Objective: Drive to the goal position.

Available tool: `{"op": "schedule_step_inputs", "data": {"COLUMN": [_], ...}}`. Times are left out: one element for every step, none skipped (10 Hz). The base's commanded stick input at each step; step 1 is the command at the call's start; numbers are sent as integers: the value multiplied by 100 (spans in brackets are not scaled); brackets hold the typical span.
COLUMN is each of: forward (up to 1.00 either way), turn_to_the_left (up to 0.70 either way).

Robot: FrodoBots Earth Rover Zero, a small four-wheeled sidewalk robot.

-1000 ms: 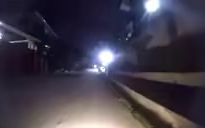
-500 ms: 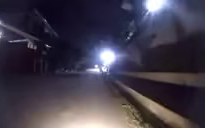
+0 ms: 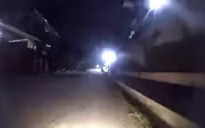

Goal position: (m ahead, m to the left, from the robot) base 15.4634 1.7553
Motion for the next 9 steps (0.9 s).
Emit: {"op": "schedule_step_inputs", "data": {"forward": [70, 70, 70, 70, 70, 70, 70, 70, 70], "turn_to_the_left": [0, 0, 0, 0, 0, 0, 0, 0, -17]}}
